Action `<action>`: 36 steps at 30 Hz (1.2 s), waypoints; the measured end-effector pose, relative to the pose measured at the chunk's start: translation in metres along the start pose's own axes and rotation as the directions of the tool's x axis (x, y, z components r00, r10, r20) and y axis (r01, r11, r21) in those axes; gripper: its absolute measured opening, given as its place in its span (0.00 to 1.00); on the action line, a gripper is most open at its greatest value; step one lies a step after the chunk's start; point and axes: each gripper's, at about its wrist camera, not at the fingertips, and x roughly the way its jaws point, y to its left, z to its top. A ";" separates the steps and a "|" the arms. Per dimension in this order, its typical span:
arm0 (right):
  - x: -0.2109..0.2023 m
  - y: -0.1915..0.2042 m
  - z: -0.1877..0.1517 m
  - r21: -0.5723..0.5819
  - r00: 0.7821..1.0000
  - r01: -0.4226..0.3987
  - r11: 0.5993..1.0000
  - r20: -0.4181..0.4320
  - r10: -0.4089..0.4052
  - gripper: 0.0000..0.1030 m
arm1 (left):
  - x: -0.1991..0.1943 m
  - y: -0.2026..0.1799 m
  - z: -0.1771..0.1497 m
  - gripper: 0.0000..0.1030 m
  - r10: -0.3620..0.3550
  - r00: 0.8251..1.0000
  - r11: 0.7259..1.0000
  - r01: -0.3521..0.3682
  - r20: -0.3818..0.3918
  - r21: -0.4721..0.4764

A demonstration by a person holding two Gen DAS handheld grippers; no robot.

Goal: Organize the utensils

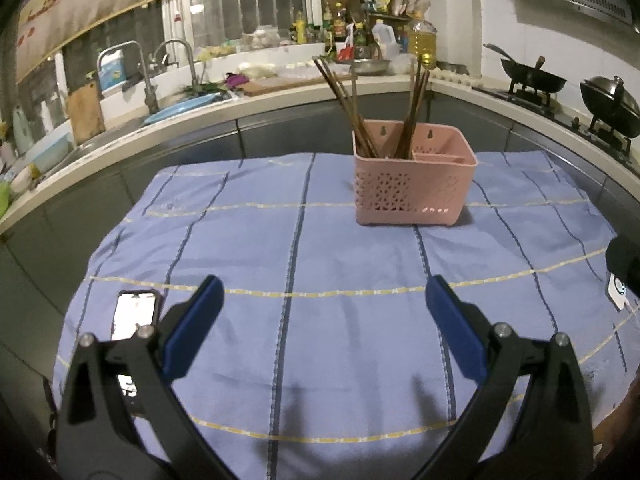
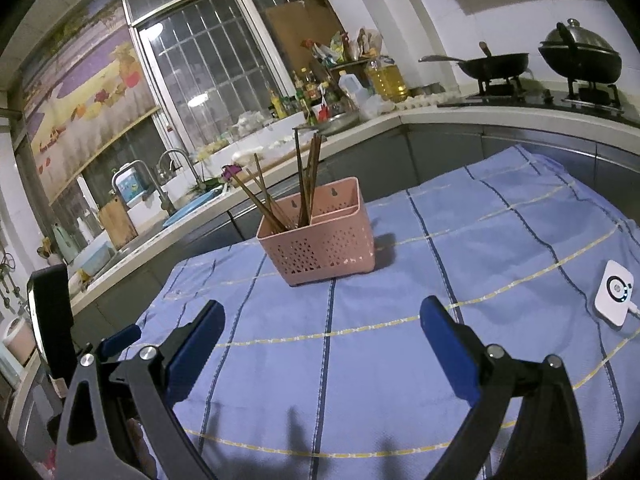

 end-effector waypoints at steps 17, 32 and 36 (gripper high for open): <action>0.006 -0.012 -0.004 0.030 0.999 -0.022 0.999 -0.032 0.023 0.94 | 0.009 -0.023 -0.010 0.94 0.028 0.997 0.996 -0.021 -0.075 0.086; 0.006 -0.015 -0.006 0.040 0.999 -0.031 0.999 -0.041 0.033 0.94 | 0.004 -0.023 -0.009 0.94 0.042 0.997 0.996 -0.037 -0.063 0.078; 0.006 -0.014 -0.008 0.038 0.998 -0.038 0.999 -0.044 0.039 0.94 | 0.003 -0.020 -0.008 0.94 0.043 0.997 0.997 -0.039 -0.061 0.069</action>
